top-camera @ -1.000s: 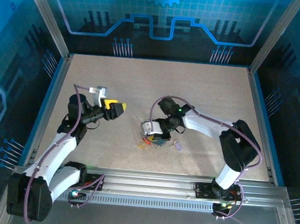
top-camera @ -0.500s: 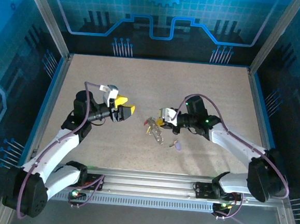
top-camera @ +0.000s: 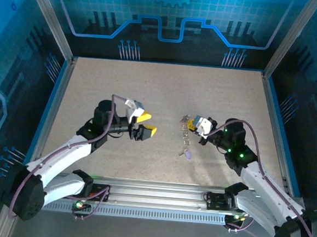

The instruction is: Put the keys on the keyring

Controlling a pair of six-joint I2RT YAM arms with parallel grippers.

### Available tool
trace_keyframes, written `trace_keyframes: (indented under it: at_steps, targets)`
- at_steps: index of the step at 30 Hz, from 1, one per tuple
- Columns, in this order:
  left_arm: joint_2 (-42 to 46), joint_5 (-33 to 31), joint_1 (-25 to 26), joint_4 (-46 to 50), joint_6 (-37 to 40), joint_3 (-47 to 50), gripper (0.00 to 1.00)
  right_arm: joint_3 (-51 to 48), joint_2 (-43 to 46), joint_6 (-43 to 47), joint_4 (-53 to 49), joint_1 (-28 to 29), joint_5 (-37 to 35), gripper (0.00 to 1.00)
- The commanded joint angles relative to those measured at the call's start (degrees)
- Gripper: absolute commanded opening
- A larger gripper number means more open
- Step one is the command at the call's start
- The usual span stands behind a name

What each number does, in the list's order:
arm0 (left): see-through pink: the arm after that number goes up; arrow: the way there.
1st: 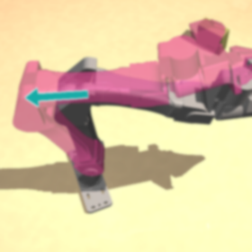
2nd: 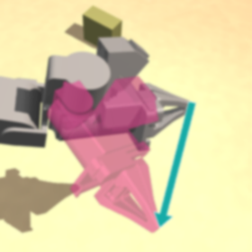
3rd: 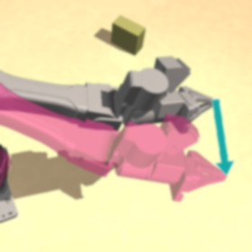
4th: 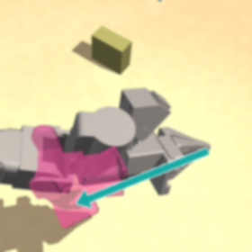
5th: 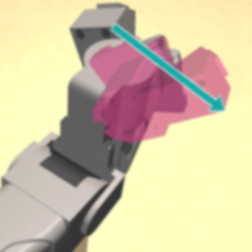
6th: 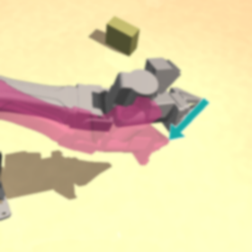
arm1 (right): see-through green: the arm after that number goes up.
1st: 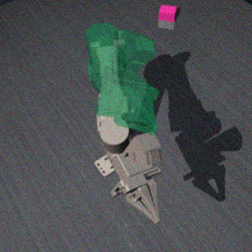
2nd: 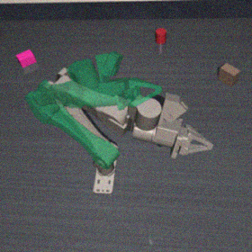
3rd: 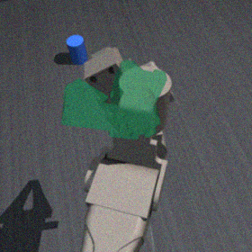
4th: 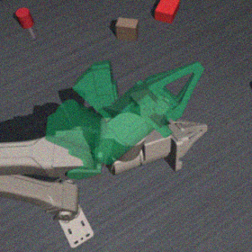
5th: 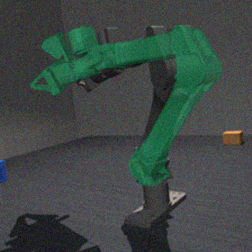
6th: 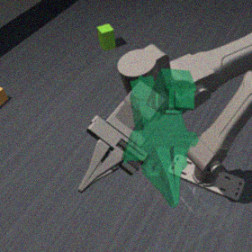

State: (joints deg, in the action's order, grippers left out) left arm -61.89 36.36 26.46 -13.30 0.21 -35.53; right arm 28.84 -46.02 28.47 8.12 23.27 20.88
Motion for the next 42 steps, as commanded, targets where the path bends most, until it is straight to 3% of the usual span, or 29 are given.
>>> trace_keyframes:
  at_steps: [1, 7, 10, 12, 16, 20, 25, 29, 34, 36, 37, 42]
  targets:
    - [-3.6, -1.8, 4.0, -1.6, 5.9, -2.1, 0.78, -2.2, 4.3, -1.4, 4.6, -0.9, -6.9, 0.0]
    - [-12.4, -2.9, 10.6, -3.9, 11.9, -3.3, 0.78, -3.4, 6.6, -1.5, 5.7, -1.6, -15.0, 0.0]
    - [-18.5, -3.9, 12.7, -0.8, 10.8, -7.6, 0.75, -2.4, 6.2, -4.4, 4.3, -3.7, -19.8, 0.0]
    - [-21.6, -8.3, 14.7, 1.1, 8.4, -10.0, 0.74, -1.8, 5.7, -7.3, 3.2, -6.2, -21.8, 0.0]
    - [-25.7, -16.0, 18.1, 11.7, 1.3, -17.1, 0.69, -1.4, 4.7, -13.3, 2.1, -12.0, -22.5, 0.0]
    - [-32.9, -26.2, 22.4, 27.9, -8.1, -29.8, 0.71, -1.1, 3.1, -15.7, 2.1, -14.9, -22.8, 0.0]
    - [-41.4, -25.6, 24.0, 36.2, -23.9, -39.8, 0.62, 0.1, 2.3, -16.7, 2.5, -16.6, -23.1, 0.0]
    - [-44.6, -26.3, 25.0, 38.8, -31.3, -42.8, 0.52, 0.9, 2.8, -16.5, 2.5, -17.5, -22.7, 0.0]
    - [-50.8, -23.8, 24.9, 45.7, -32.1, -49.8, 0.46, 0.7, 3.5, -16.1, 2.5, -18.1, -22.4, 0.0]
    - [-54.1, -21.4, 24.8, 48.4, -32.2, -53.2, 0.38, 0.8, 3.9, -15.9, 2.2, -18.2, -22.1, 0.0]
    - [-56.0, -21.7, 24.8, 50.9, -32.6, -55.2, 0.34, 0.9, 3.9, -15.7, 2.1, -18.2, -22.1, 0.0]
    - [-59.5, -25.4, 24.8, 55.7, -33.6, -58.1, 0.33, 1.0, 4.6, -14.8, 1.1, -18.2, -21.6, 0.0]
